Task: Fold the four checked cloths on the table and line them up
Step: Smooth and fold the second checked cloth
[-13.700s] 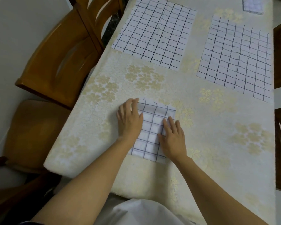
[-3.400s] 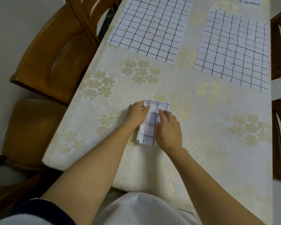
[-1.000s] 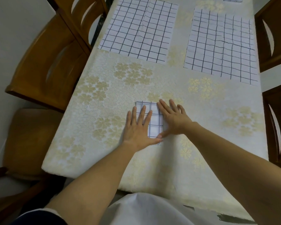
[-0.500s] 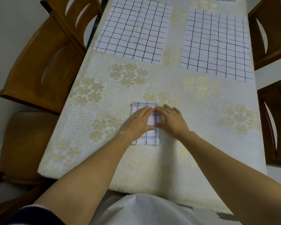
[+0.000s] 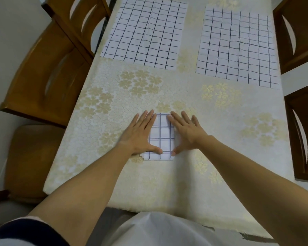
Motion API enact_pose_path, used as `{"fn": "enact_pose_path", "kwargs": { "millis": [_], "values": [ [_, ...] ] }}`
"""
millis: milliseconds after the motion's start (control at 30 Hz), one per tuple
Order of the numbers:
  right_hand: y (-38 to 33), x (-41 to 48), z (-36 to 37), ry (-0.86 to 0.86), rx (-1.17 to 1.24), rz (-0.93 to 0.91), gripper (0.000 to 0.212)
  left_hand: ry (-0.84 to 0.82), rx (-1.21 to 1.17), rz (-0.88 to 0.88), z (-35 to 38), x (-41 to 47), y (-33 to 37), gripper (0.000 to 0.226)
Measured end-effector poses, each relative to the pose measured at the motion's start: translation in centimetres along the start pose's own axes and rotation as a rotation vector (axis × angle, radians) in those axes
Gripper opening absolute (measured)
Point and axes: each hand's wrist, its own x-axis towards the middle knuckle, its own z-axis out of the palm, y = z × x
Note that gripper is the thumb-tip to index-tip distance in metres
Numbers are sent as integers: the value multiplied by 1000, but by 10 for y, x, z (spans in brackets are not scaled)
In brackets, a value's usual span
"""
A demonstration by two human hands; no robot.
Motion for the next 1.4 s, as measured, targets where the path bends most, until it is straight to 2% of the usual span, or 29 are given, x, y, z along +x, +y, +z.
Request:
{"fn": "enact_pose_path", "kwargs": {
  "millis": [67, 100, 133, 200, 233, 300, 400, 533, 667, 800, 967, 1200, 1267, 1300, 1367, 1400],
  "values": [
    [-2, -3, 1, 85, 102, -41, 144, 88, -76, 1, -3, -4, 2, 124],
    [-4, -7, 1, 196, 213, -53, 136, 178, -141, 11, -5, -6, 5, 111],
    [-5, -10, 2, 339, 337, -49, 120, 286, -224, 25, -5, -6, 8, 94],
    [-7, -17, 7, 579, 527, 17, 75, 452, -390, 51, -6, -6, 11, 53],
    [-8, -19, 10, 617, 571, 57, 56, 469, -454, 49, -5, -5, 10, 41],
    [-9, -20, 20, 598, 640, 90, 39, 396, -540, 18, -3, -7, 5, 35],
    [-7, -19, 32, 602, 727, 109, 42, 301, -616, -39, -3, -10, -3, 43],
    [-2, -22, 33, 583, 691, 91, 50, 227, -619, -41, -4, -13, -10, 63],
    [-9, -15, 21, 650, 704, 97, 44, 123, -598, -56, -7, -14, -13, 85],
    [-4, -6, 28, 607, 648, 26, 39, 102, -561, -40, -10, -13, -15, 94],
    [6, -12, 44, 445, 534, 13, 67, 32, -420, 15, -7, -16, -18, 114],
    [0, -23, 35, 234, 238, -93, 125, -107, -133, 44, -8, -16, -19, 149],
    [-5, -26, 30, 244, 320, -44, 129, -117, -114, 25, -13, -14, -15, 143],
    [-9, -28, 28, 310, 420, 35, 121, -87, -122, 13, -17, -12, -12, 132],
    [-20, -32, 29, 496, 594, 283, 80, 66, -139, 65, -27, -5, 0, 95],
    [-26, -33, 29, 518, 651, 402, 62, 150, -143, 141, -33, 2, 8, 75]
  ]
}}
